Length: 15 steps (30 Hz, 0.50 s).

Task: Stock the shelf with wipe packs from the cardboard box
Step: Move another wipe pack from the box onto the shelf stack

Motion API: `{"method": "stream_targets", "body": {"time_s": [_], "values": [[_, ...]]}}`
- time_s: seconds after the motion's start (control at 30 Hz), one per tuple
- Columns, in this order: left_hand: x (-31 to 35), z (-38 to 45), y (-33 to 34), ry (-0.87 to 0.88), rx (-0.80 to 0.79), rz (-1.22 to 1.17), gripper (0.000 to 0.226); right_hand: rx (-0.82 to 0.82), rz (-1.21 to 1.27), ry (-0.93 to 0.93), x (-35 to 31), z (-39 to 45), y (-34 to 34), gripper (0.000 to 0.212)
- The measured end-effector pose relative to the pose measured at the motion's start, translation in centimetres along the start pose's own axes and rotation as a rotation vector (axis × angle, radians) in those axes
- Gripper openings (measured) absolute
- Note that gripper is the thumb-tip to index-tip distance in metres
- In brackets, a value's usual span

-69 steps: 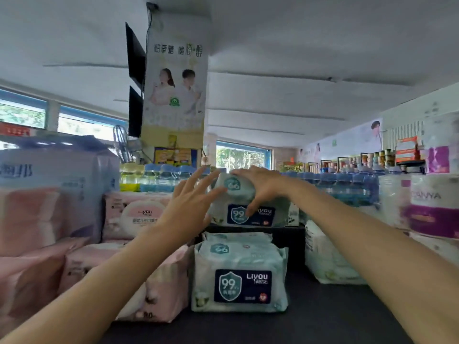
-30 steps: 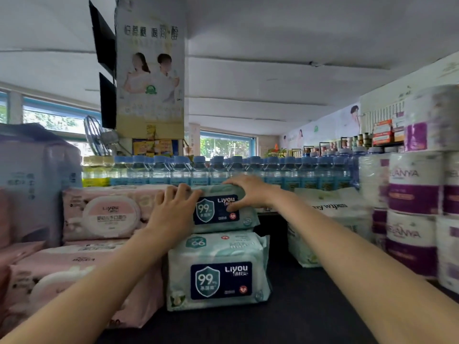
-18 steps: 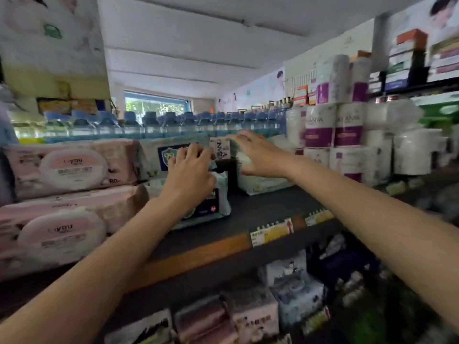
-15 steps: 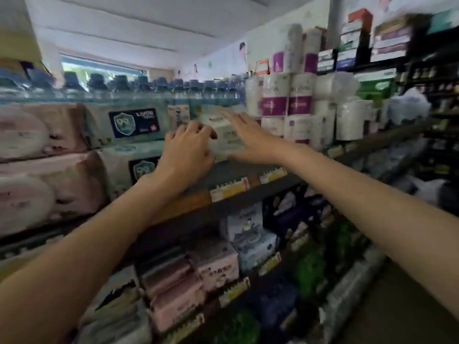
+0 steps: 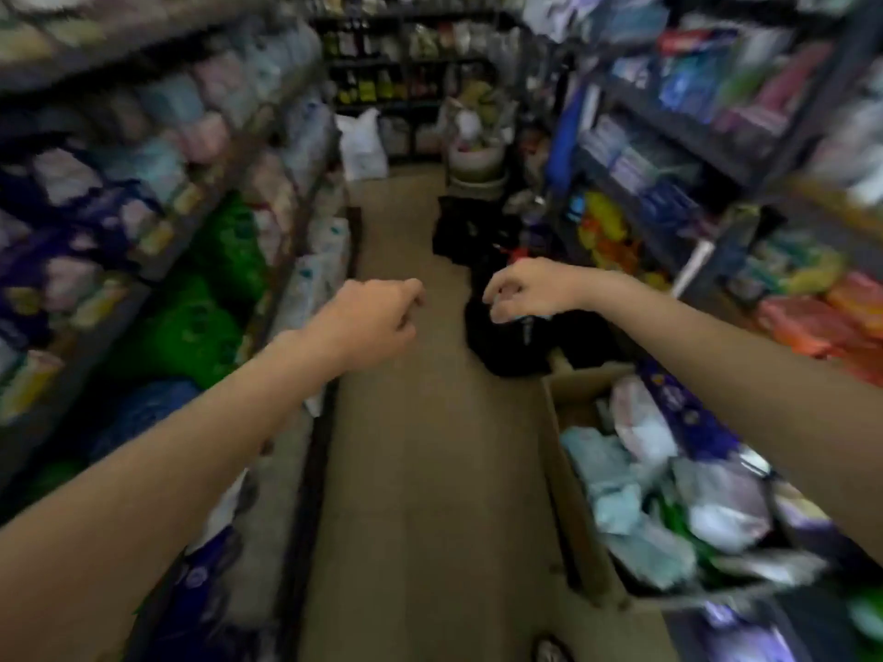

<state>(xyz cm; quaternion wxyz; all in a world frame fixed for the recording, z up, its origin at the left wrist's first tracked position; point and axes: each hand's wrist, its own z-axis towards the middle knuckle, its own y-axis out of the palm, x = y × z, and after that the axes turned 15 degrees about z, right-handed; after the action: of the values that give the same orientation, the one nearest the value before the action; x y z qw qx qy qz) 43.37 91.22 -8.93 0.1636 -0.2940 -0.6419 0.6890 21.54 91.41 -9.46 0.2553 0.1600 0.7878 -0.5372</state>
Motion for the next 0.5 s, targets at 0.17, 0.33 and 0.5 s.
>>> {"method": "stream_targets", "body": {"time_s": [0.17, 0.33, 0.5], "values": [[9.9, 6.5, 3.5, 0.182, -0.060, -0.125, 0.033, 0.009, 0.213, 0.286, 15.1, -8.5, 1.0, 0.021], [20.6, 10.4, 9.4, 0.280, -0.242, -0.139, 0.034, -0.055, 0.131, 0.458, 26.1, -13.0, 6.3, 0.031], [27.1, 11.4, 13.5, 0.256, -0.419, -0.054, 0.040, -0.205, 0.106, 0.337, 32.3, -11.8, 11.5, 0.038]]}}
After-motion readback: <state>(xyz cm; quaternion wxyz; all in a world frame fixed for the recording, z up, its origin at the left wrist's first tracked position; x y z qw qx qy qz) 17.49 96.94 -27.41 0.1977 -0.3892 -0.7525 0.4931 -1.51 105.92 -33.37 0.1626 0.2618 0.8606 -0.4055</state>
